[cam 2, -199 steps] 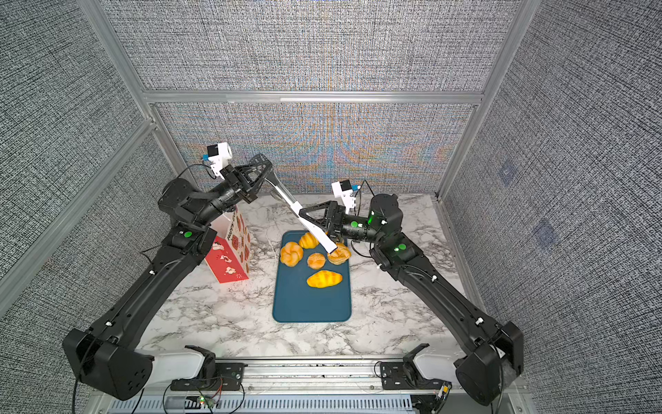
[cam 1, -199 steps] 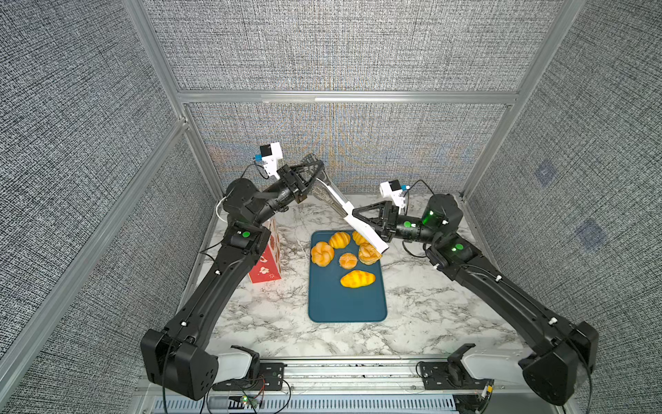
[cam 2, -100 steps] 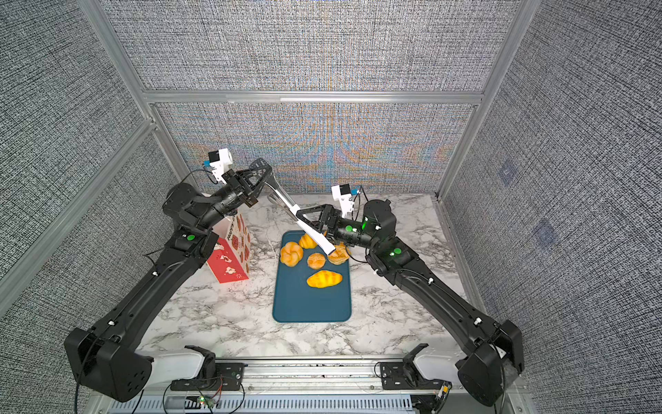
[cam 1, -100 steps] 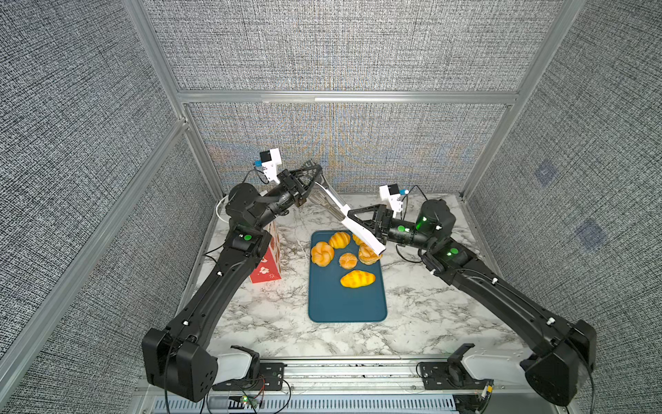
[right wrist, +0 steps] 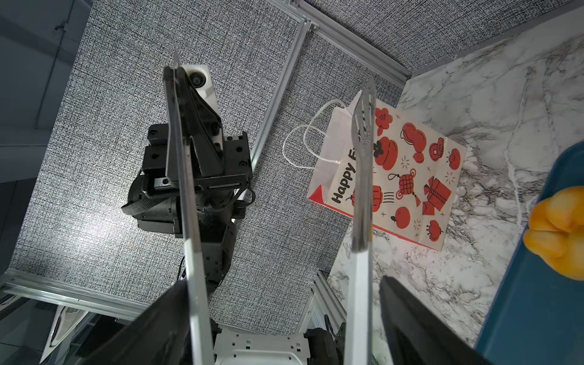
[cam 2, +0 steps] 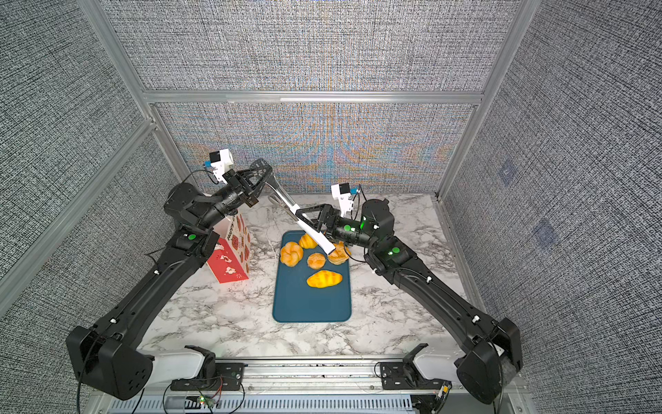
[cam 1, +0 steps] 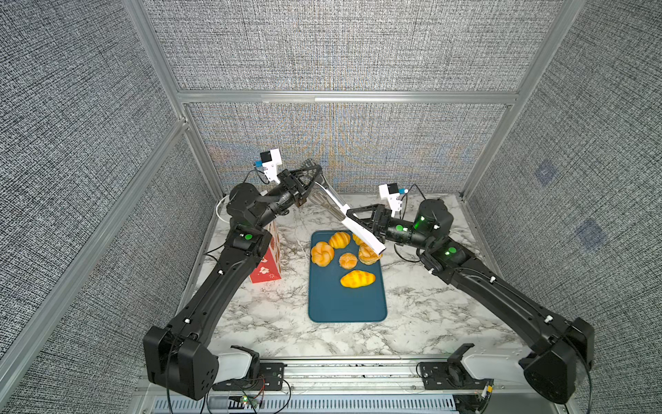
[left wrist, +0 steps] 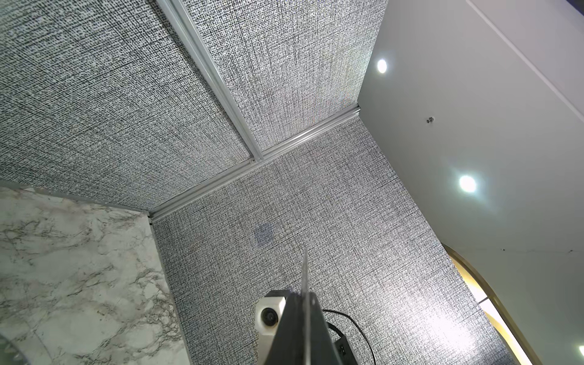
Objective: Pack bread into a paper bag
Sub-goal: Pick up the clamp from the center of the board.
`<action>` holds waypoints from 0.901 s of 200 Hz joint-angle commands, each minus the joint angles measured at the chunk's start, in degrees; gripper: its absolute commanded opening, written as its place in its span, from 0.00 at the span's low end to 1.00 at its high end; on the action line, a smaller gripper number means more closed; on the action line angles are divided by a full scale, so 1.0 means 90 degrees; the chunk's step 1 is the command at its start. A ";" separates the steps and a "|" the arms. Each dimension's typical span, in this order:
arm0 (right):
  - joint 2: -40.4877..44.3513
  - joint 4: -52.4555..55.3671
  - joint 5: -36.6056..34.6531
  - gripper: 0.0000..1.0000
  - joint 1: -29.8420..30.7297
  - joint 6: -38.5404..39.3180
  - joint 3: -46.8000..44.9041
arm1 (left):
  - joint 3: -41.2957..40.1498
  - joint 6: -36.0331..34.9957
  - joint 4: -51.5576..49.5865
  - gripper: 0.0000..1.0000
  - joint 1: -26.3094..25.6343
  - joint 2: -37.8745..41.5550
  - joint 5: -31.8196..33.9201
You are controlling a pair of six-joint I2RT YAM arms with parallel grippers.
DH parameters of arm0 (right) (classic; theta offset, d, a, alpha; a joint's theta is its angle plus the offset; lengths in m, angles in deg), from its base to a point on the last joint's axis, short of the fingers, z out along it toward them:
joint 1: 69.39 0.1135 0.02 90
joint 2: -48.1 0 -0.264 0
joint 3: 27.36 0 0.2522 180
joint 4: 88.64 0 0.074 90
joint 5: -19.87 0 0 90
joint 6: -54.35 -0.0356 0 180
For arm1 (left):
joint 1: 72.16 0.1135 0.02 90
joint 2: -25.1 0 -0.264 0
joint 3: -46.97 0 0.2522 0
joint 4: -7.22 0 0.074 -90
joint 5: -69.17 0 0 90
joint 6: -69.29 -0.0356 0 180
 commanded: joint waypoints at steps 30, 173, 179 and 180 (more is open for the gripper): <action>-0.0057 -0.0177 -0.0020 0.84 0.0019 0.0011 0.0041 | -0.0052 0.0220 0.0641 0.02 0.0102 -0.0017 0.0165; -0.0163 0.0330 0.0384 0.90 0.0088 0.0144 0.0145 | -0.0278 0.0278 0.0659 0.02 0.0181 0.0095 -0.0007; -0.0168 0.0356 0.0392 0.90 0.0088 0.0144 0.0166 | -0.0277 0.0278 0.0665 0.02 0.0185 0.0096 -0.0021; -0.0171 0.0353 0.0393 0.90 0.0089 0.0138 0.0166 | -0.0277 0.0278 0.0664 0.02 0.0180 0.0091 -0.0025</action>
